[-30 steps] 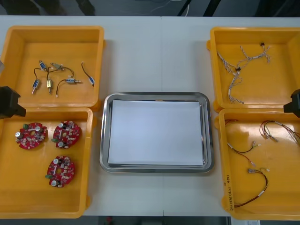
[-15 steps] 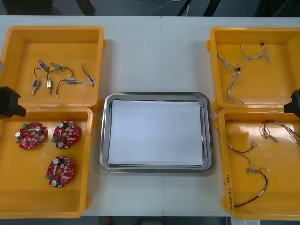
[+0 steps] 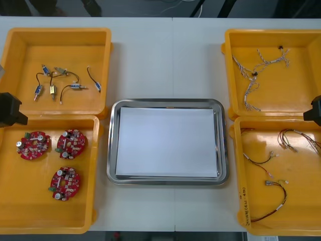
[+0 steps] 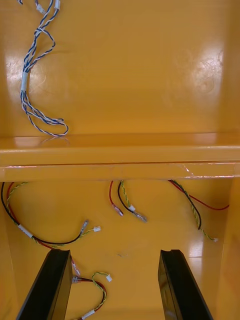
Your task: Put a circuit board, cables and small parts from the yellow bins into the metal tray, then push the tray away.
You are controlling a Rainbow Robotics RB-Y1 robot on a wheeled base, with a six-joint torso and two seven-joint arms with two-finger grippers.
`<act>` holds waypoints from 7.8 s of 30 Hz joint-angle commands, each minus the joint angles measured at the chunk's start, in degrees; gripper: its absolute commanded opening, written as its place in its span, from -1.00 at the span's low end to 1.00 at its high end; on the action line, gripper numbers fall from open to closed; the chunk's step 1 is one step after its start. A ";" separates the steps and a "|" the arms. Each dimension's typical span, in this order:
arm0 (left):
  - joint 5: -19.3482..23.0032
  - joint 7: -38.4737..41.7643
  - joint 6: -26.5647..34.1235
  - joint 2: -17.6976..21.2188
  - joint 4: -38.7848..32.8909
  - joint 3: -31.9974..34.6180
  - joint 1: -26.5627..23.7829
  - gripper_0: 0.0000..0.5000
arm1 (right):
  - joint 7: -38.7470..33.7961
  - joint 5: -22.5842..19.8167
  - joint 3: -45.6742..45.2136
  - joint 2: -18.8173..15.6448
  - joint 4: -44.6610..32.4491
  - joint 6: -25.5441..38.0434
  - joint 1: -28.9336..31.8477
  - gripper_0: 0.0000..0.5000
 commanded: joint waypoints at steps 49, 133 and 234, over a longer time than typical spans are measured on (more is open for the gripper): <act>-0.47 -3.97 0.37 2.76 -1.42 1.69 0.79 1.00 | 1.04 -0.20 -1.56 -1.99 -0.34 0.19 0.70 1.00; -2.85 26.88 -8.64 -2.42 -12.41 5.91 18.37 1.00 | -2.03 -0.20 -0.86 9.44 -9.22 -0.39 16.43 1.00; -17.09 42.61 -35.45 -15.17 -2.21 -10.00 38.06 1.00 | -5.64 19.22 15.31 12.07 -4.91 -28.08 31.55 -1.00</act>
